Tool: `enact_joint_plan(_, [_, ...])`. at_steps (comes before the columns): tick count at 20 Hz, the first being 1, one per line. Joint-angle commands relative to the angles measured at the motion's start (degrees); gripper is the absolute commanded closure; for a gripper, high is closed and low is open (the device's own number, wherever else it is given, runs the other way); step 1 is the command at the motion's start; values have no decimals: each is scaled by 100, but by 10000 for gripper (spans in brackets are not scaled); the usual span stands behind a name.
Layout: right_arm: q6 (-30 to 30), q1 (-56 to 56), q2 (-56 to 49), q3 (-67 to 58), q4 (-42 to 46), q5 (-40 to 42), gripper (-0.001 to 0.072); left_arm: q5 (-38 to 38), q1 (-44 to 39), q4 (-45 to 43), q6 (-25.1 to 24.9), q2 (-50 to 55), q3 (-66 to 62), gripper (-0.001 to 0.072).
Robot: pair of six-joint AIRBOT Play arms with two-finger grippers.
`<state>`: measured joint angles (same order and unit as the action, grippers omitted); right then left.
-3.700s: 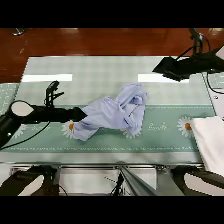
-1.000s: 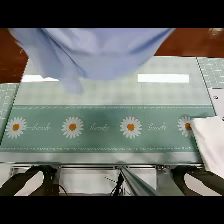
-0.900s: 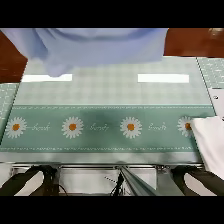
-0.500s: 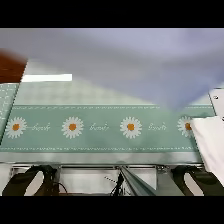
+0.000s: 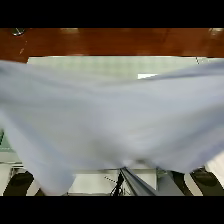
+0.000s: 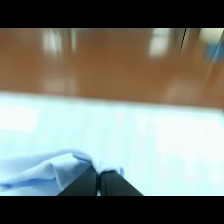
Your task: Fold the shirts.
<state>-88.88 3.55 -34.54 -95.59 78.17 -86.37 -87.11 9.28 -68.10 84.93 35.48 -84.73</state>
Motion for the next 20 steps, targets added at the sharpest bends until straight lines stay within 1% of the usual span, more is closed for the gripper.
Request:
enact_joint_plan(1, [55, 4, -74, 2006, -17, 542, 692, 975, -2, 636, -179, 160, 2094, 675])
enact_joint_plan(3, [-28, 2, -426, 3060, -33, 1403, 692, 2004, -2, 861, -184, 442, 3086, 674])
enact_joint_plan(5, [-111, 4, -1167, 3397, -39, 2120, 692, 2896, -50, 968, -195, 863, 3630, 675])
enact_joint_plan(7, [-103, 46, -2129, 3123, -293, 2664, 692, 3547, -236, 970, -197, 1425, 3648, 675])
enact_joint_plan(10, [-26, 201, -3720, 2173, -1154, 2885, 691, 4402, -595, 975, -164, 2273, 3462, 675])
enact_joint_plan(13, [15, 282, -5021, 1255, -1965, 2785, 691, 4664, -835, 1309, -170, 3027, 3322, 672])
enact_joint_plan(14, [13, 284, -5348, 1043, -2210, 2763, 688, 4660, -855, 1434, -168, 3204, 3274, 639])
enact_joint_plan(15, [-2, 282, -5563, 916, -2389, 2771, 585, 4656, -855, 1554, -168, 3322, 3246, 428])
enact_joint_plan(16, [2, 284, -5722, 813, -2503, 2767, 211, 4618, -835, 1554, -175, 3383, 3204, 15])
enact_joint_plan(17, [39, 310, -5796, 732, -2505, 2704, 87, 4441, -734, 1473, -197, 3386, 3136, 6])
enact_joint_plan(18, [70, 389, -5812, 660, -2470, 2575, 87, 4083, -553, 1266, -195, 3377, 2997, 6])
enact_joint_plan(20, [245, 741, -5761, 470, -2297, 1934, 88, 2929, 66, 634, -192, 3375, 2614, 6])
